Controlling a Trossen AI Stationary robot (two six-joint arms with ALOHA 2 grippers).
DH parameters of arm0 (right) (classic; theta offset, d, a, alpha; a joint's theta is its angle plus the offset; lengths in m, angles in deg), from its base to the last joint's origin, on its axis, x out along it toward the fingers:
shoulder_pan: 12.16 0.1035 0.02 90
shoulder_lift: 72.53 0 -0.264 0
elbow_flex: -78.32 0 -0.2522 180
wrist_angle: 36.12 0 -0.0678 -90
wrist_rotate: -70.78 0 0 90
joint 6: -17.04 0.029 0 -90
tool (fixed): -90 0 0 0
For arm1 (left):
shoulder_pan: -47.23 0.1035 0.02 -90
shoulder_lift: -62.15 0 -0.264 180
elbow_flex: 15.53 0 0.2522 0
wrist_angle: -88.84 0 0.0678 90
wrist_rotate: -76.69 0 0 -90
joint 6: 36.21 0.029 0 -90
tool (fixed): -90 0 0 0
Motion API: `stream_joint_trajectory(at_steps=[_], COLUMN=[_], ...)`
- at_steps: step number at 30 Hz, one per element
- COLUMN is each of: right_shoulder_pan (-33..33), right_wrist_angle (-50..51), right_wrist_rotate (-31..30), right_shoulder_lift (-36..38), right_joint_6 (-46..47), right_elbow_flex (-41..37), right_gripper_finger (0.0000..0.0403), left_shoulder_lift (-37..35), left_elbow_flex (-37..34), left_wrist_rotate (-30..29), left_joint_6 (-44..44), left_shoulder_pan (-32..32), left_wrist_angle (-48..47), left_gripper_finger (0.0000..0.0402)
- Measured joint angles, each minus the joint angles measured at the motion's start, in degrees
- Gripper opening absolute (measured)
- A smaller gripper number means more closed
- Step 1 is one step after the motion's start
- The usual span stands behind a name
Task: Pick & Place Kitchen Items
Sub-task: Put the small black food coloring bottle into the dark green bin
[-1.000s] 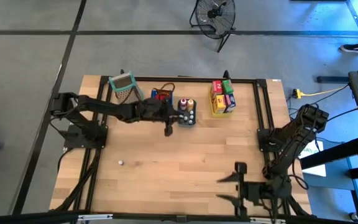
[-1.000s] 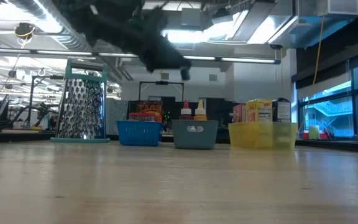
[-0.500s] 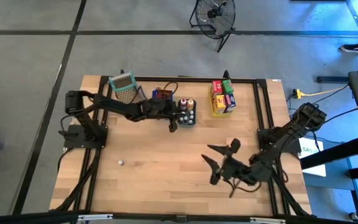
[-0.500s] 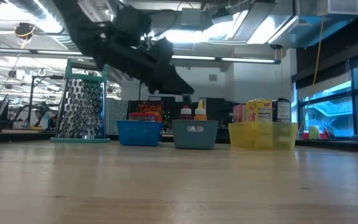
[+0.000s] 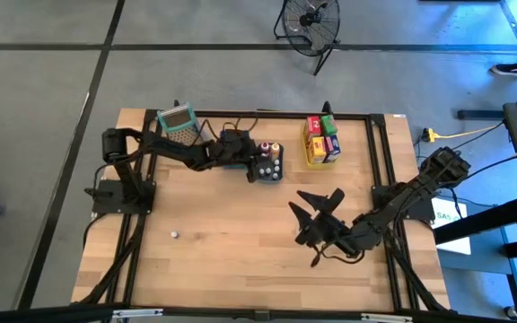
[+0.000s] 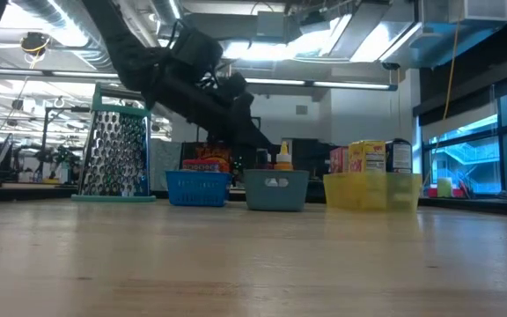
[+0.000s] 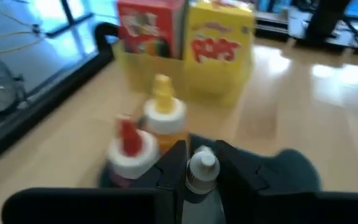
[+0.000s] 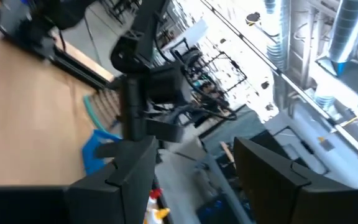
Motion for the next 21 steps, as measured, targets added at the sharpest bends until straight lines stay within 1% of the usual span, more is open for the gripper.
stream_joint_trajectory(at_steps=[4, 7, 11, 16, 21], right_shoulder_pan=[-1.77, -3.01, -4.23, -4.83, -4.85], right_wrist_angle=[-0.02, 0.00, 1.70, 3.30, 3.29], right_wrist_rotate=[-0.18, -0.47, -0.49, -0.43, -0.42], right_shoulder_lift=[0.00, 0.02, 0.02, 0.02, 0.02], right_joint_6=[-3.33, -4.34, -3.80, -1.32, -1.17], right_elbow_flex=[0.00, 0.00, 0.00, 0.00, 0.00], right_gripper_finger=[0.0217, 0.0217, 0.0217, 0.0217, 0.0217], left_shoulder_lift=[1.66, 2.23, 3.13, 4.98, 5.74], left_elbow_flex=[0.01, 0.00, -0.01, 0.06, 0.16], left_wrist_rotate=[-0.21, -1.78, -2.94, -2.26, -2.24], left_joint_6=[-0.07, -0.92, -1.10, -2.72, -2.27], left_shoulder_pan=[-1.04, -1.22, -1.02, -0.35, -0.31], left_wrist_angle=[-0.22, -0.06, 0.00, 1.29, 2.53], left_gripper_finger=[0.0064, 0.0064, 0.0064, 0.0064, 0.0064])
